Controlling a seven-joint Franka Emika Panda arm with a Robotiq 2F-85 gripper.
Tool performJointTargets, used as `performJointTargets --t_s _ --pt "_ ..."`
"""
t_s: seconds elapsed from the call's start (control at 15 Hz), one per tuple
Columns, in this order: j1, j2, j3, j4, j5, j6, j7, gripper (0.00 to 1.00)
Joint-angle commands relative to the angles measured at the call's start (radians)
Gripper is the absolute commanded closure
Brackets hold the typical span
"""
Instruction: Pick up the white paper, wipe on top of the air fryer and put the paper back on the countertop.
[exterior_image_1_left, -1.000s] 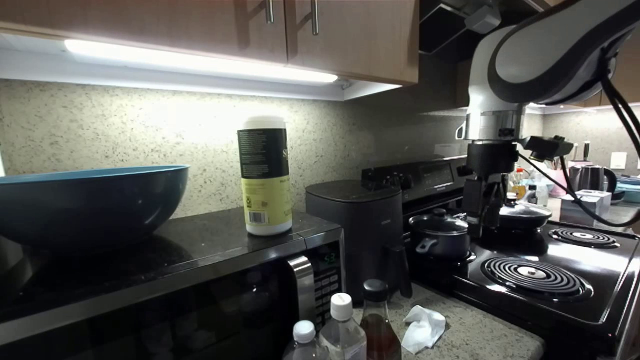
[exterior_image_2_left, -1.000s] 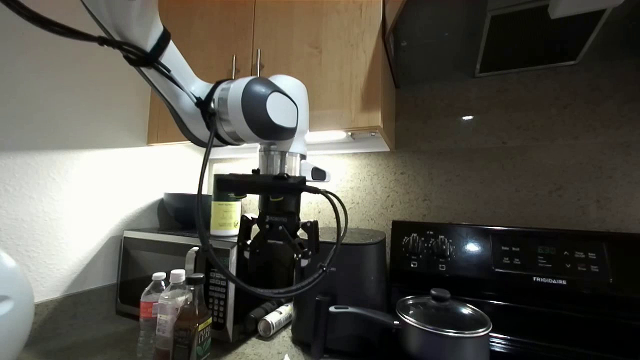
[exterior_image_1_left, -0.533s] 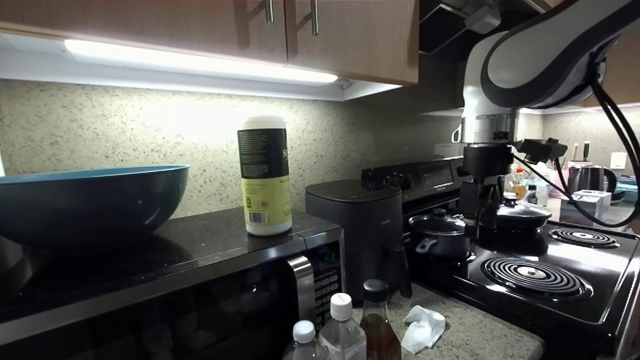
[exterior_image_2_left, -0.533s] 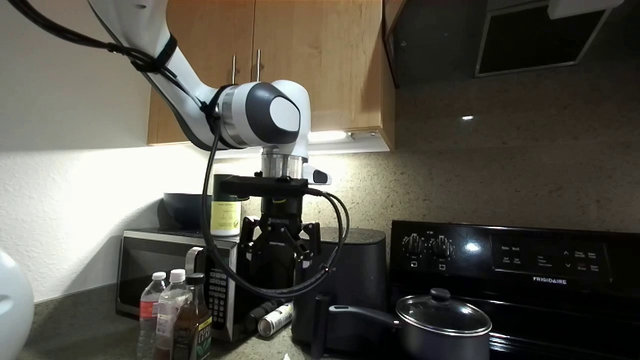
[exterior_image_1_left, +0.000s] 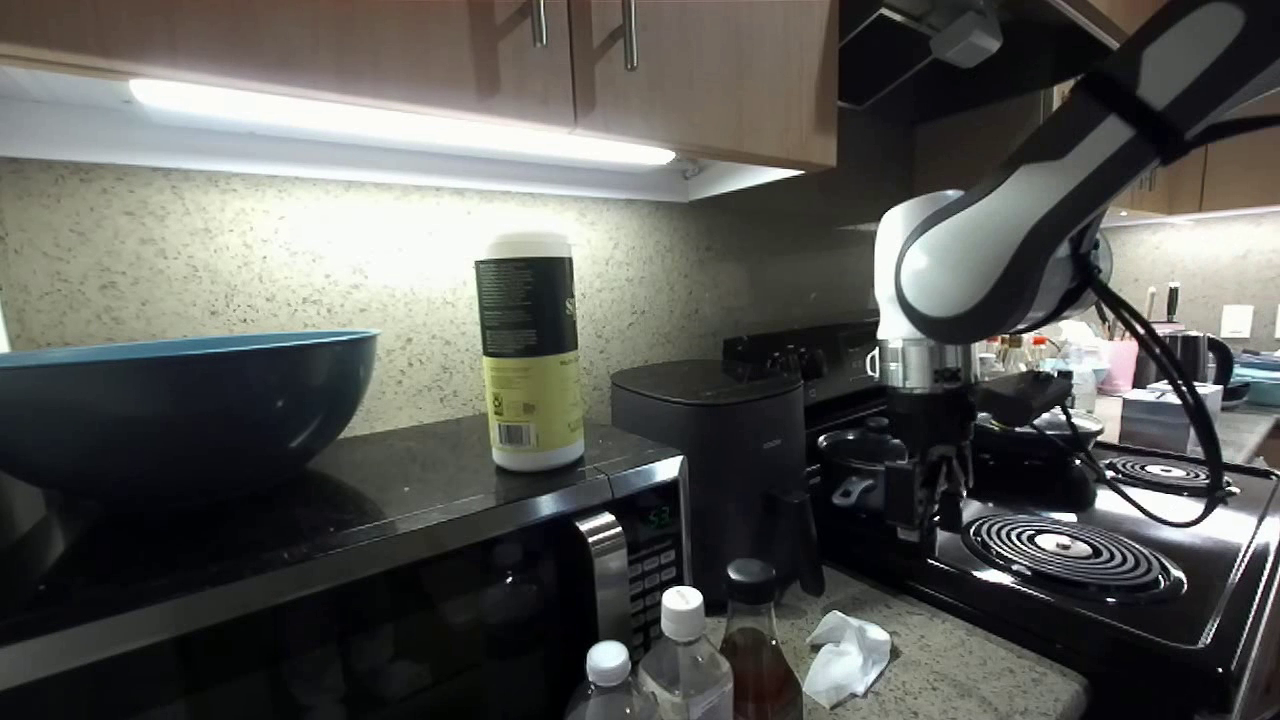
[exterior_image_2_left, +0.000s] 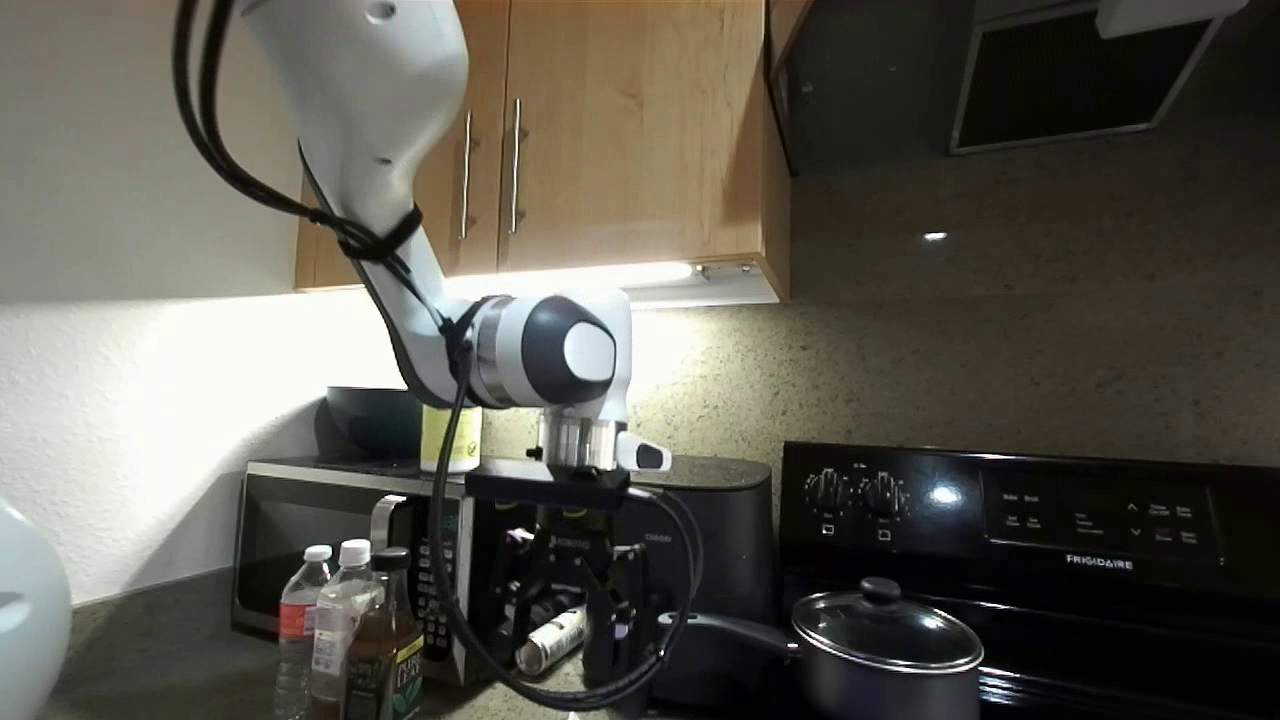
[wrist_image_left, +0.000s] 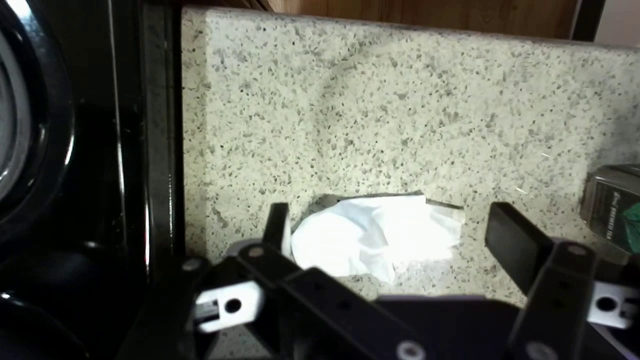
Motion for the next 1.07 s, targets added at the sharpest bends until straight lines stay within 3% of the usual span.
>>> performJointTargets --t_s 0.0,0.4,1.0 --pt "-0.023 0.038 0.029 0.015 0.005 0.000 -0.003 0.00" --pt "-0.021 0.120 0.042 0.054 0.012 0.021 0.005 0.00" --pt "-0.015 0.376 0.089 0.167 0.004 0.092 0.035 0.00"
